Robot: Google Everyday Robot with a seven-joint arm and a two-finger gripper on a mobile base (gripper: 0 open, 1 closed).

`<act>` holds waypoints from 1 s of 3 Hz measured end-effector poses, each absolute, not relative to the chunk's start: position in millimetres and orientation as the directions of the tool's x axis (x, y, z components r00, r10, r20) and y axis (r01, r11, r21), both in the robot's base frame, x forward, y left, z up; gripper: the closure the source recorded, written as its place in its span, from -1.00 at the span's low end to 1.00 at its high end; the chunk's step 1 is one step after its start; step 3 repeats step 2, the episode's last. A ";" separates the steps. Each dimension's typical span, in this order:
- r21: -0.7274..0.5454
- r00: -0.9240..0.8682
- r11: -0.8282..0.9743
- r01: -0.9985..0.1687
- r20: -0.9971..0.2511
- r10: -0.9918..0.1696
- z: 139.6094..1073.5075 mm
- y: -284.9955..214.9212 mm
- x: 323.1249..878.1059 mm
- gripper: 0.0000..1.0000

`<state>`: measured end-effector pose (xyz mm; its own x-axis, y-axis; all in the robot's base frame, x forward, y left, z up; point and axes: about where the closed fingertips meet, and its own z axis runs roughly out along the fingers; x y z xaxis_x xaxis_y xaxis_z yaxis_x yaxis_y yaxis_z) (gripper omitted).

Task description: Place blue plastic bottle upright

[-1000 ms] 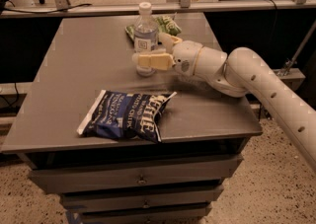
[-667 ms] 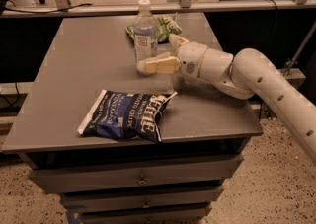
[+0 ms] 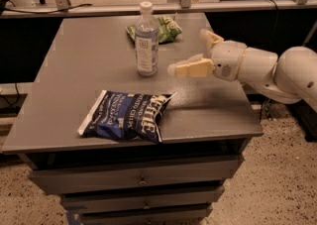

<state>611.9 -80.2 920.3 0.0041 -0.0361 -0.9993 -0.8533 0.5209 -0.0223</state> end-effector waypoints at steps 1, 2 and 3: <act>-0.082 0.060 0.583 -0.808 -0.997 -0.056 932.5 -121.8 587.8 -1.00; -0.090 0.066 0.612 -0.785 -0.996 -0.062 933.9 -143.2 581.6 -1.00; -0.090 0.066 0.612 -0.785 -0.996 -0.062 933.9 -143.2 581.6 -1.00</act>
Offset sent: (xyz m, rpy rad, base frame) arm -0.0205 -0.0347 0.0102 -0.0158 -0.0495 -0.0610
